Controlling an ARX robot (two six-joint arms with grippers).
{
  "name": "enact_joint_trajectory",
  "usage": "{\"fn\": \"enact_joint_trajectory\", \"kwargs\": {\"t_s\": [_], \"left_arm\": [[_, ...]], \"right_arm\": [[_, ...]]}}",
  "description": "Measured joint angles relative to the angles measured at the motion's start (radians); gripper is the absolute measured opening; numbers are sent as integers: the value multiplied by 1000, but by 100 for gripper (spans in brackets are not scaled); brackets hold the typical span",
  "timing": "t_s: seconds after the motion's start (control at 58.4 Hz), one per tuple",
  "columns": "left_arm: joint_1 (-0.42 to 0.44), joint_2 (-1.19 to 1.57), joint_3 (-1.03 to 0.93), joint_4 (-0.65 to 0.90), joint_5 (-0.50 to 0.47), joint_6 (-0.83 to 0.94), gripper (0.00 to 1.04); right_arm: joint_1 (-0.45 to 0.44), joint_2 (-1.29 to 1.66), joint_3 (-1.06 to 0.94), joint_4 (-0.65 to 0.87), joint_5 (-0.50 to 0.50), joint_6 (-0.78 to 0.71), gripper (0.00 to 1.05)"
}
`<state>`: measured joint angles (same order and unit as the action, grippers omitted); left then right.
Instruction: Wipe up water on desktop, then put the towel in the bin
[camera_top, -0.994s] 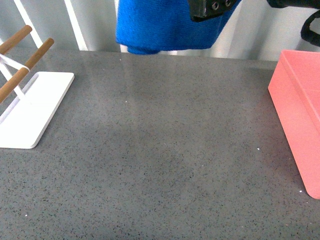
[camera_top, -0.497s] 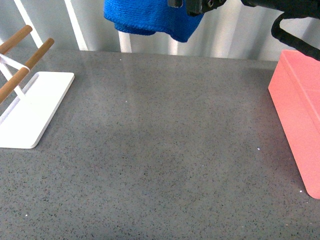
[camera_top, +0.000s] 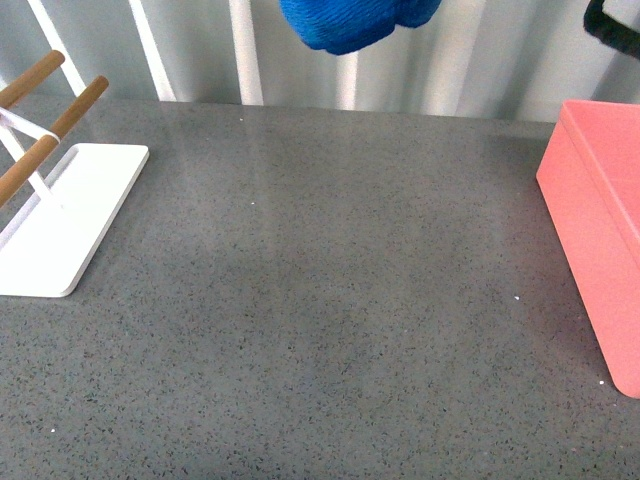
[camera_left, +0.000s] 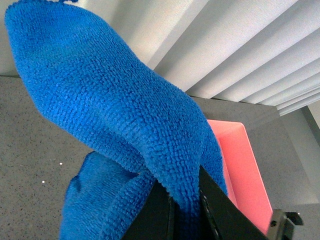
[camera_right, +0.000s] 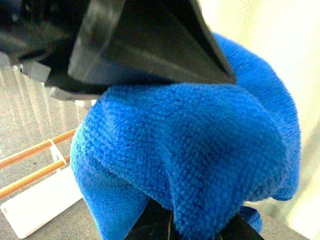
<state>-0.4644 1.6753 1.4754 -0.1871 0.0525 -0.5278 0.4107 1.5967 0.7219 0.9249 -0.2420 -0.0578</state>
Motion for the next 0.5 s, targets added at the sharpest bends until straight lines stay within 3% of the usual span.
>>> {"fn": "enact_joint_trajectory", "kwargs": {"t_s": [0.377,0.497], "left_arm": [[59,-12,-108,51,-6,7,63],[102,-32,-159,64,6,12,86]], "right_arm": [[-33,-84,-31,-78,-15,22,4],[-52,-123,-58,-111,-14,31,4]]}}
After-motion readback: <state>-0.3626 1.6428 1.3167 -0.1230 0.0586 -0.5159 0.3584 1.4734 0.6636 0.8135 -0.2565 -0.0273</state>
